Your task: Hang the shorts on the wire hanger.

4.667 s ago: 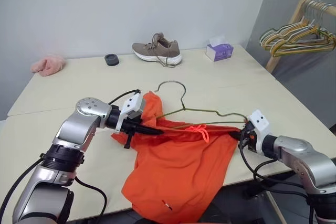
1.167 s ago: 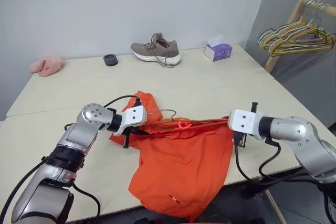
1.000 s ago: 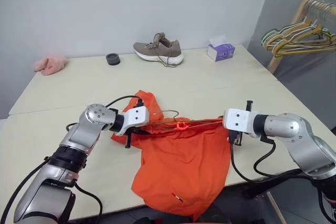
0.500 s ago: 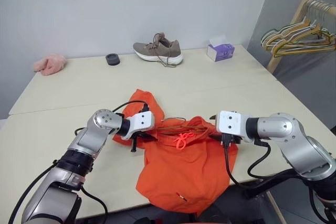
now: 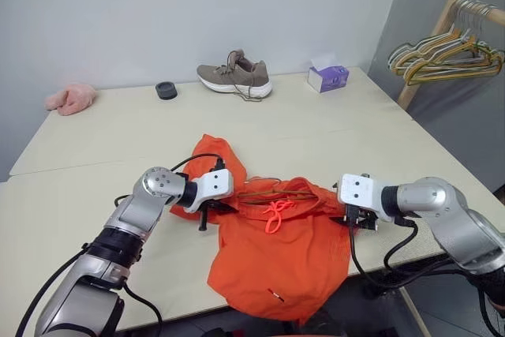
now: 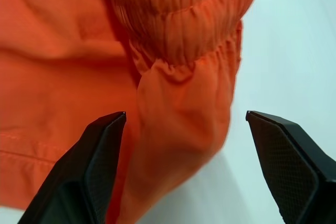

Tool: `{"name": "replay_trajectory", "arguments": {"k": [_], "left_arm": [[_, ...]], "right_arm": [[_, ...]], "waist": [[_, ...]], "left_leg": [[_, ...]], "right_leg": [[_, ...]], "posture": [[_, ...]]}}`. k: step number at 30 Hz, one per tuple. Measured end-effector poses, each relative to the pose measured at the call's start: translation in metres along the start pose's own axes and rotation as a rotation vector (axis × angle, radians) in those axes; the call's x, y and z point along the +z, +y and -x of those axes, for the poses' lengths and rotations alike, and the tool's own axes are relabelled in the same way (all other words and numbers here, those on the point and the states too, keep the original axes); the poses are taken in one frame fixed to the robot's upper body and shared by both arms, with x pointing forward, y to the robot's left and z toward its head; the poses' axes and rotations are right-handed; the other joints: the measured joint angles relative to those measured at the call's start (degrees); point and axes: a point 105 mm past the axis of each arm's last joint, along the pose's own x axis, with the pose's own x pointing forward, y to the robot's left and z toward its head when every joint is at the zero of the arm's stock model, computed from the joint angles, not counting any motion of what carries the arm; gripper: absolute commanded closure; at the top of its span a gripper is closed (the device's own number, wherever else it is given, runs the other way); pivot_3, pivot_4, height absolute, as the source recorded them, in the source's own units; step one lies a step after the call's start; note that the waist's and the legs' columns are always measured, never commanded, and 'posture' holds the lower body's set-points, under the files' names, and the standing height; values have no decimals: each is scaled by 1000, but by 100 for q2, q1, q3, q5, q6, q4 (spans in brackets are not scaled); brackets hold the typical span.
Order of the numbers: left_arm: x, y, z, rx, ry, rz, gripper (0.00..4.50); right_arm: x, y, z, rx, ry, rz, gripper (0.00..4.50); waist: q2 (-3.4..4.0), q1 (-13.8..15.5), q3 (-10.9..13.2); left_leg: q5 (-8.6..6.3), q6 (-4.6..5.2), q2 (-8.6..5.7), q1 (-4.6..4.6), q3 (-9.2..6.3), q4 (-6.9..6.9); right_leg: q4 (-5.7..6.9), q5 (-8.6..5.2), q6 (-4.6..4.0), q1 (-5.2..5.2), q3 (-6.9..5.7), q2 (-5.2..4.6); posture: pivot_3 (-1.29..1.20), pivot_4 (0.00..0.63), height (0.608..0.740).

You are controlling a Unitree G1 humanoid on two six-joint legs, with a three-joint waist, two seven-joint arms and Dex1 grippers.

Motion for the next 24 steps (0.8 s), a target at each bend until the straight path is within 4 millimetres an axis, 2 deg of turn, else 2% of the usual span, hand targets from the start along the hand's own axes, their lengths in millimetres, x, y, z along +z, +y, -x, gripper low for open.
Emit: {"name": "replay_trajectory", "arguments": {"k": [4, 8, 15, 16, 19, 24], "left_arm": [[1, -1, 0, -14, -1, -1, 4500], [2, -3, 0, -26, -5, -2, 4500], [7, -8, 0, -43, -34, 28, 4500], [7, -8, 0, -43, -37, 36, 4500], [8, -9, 1, -38, -61, 65, 4500], [16, -8, 4, -46, -146, 135, 3107]], "right_arm": [[-3, -5, -10, 40, 6, 10, 595], [-4, -8, -20, 86, 3, 15, 1835], [1, -8, -19, 164, -10, 30, 4344], [1, -7, -19, 175, -11, 29, 4474], [0, -6, -18, 183, -12, 23, 4474], [0, -3, -16, 203, -18, 4, 4500]], "waist": [[0, 8, 0], [0, 11, 0], [0, 21, 0], [0, 24, 0], [1, 26, 0], [1, 24, 0]], "left_leg": [[0, 0, 1, 0, -4, 0], [0, 0, 1, 0, -4, 0], [0, 0, 2, 0, -7, 0], [0, 0, 1, 0, -7, 0], [0, 0, 1, 0, -8, 0], [0, 0, 1, -1, -10, 1]], "right_leg": [[0, 0, 0, 0, -4, 0], [0, 0, -1, 0, -4, -1], [2, 0, -1, 1, -6, -2], [2, 0, -1, 1, -7, -2], [3, 0, -1, 1, -7, -3], [3, 0, -1, 1, -9, -3]], "posture": [[-262, 0, 740], [-253, 0, 740], [-245, 0, 740], [-245, 0, 740], [-250, 0, 740], [-257, 0, 740]]}}
